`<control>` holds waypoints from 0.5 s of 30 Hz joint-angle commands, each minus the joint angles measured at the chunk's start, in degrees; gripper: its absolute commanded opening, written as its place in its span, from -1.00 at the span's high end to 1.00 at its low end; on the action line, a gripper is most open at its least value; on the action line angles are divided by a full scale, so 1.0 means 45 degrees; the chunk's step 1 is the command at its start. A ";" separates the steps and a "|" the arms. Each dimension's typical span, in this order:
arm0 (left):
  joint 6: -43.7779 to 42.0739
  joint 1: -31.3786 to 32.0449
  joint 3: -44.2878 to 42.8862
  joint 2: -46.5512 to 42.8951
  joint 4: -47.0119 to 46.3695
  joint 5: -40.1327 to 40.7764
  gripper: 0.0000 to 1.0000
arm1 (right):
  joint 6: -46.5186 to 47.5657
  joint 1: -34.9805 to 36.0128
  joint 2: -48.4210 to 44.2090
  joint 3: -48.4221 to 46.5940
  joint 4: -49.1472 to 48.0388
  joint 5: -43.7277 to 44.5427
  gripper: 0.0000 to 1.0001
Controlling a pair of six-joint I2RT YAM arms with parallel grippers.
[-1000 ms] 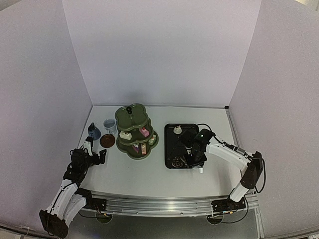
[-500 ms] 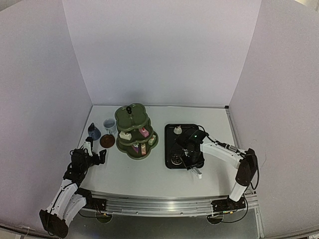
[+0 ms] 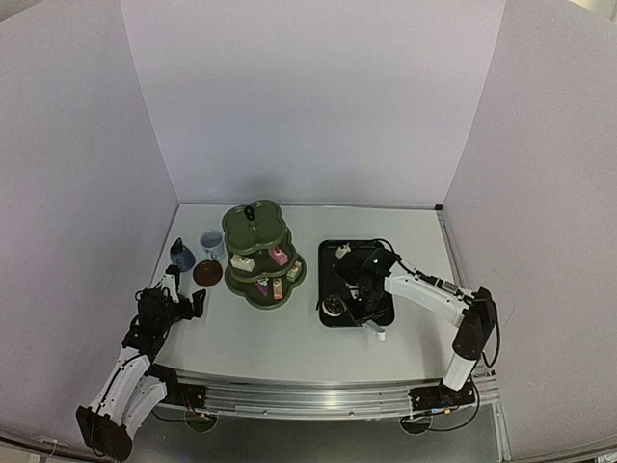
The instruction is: Serve the afternoon tea
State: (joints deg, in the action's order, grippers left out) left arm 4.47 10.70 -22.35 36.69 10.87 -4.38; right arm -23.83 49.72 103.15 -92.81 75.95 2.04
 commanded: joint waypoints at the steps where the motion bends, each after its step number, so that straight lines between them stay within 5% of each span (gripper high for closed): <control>1: -0.0036 -0.0060 0.0020 -0.0125 -0.0406 0.0017 -0.97 | 0.0056 0.0168 -0.0254 -0.0764 0.0171 0.0464 1.00; 15: -0.0036 -0.0080 0.0012 -0.0063 -0.0405 0.0055 -0.98 | 0.0732 0.2142 -0.0223 -0.3407 0.0267 0.1525 1.00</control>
State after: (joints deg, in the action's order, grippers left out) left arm 4.47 10.68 -22.35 36.69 10.87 -4.36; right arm -23.26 55.17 103.11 -102.58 76.87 8.12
